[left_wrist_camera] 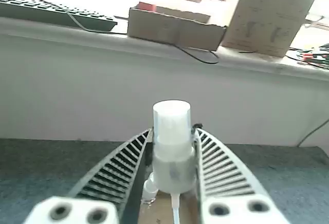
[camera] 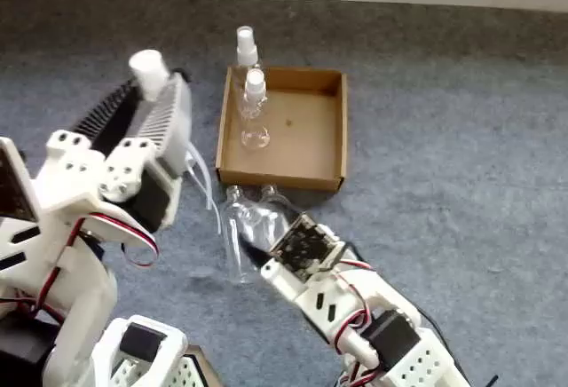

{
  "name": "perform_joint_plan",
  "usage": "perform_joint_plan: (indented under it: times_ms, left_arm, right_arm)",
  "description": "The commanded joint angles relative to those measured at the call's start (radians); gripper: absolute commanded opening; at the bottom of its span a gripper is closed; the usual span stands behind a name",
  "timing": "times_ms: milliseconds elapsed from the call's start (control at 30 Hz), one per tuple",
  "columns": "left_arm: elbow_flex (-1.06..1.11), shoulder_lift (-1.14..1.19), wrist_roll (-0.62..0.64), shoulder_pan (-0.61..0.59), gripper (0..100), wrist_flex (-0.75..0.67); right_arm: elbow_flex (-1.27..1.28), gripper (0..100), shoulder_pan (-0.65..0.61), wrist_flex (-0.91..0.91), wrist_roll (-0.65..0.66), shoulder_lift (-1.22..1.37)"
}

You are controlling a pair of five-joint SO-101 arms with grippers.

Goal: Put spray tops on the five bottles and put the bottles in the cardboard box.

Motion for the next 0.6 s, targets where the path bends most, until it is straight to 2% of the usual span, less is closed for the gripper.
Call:
perform_joint_plan:
  times_ms: [0,100,267,367,467,567]
  left_arm:
    - [0.004,0.008,0.014,0.134,0,-0.048]
    - [0.061,0.008,0.014,0.191,0,-0.12]
    - [0.217,0.008,0.014,0.262,0,-0.374]
    - [0.3,0.008,0.002,0.263,0,-0.494]
    - [0.328,0.008,-0.091,0.272,0,-0.546]
    - [0.326,0.008,-0.1,0.272,0,-0.552]
  right_arm:
    - [-0.004,0.4,0.104,-0.024,-0.112,-0.039]
    - [-0.004,0.4,0.108,-0.024,-0.149,-0.056]
    - [-0.001,0.4,0.077,-0.05,-0.153,-0.087]
    - [-0.001,0.4,0.073,-0.05,-0.153,-0.097]
    - [-0.001,0.4,0.074,-0.048,-0.152,-0.108]
    - [-0.001,0.4,0.074,-0.048,-0.152,-0.111]
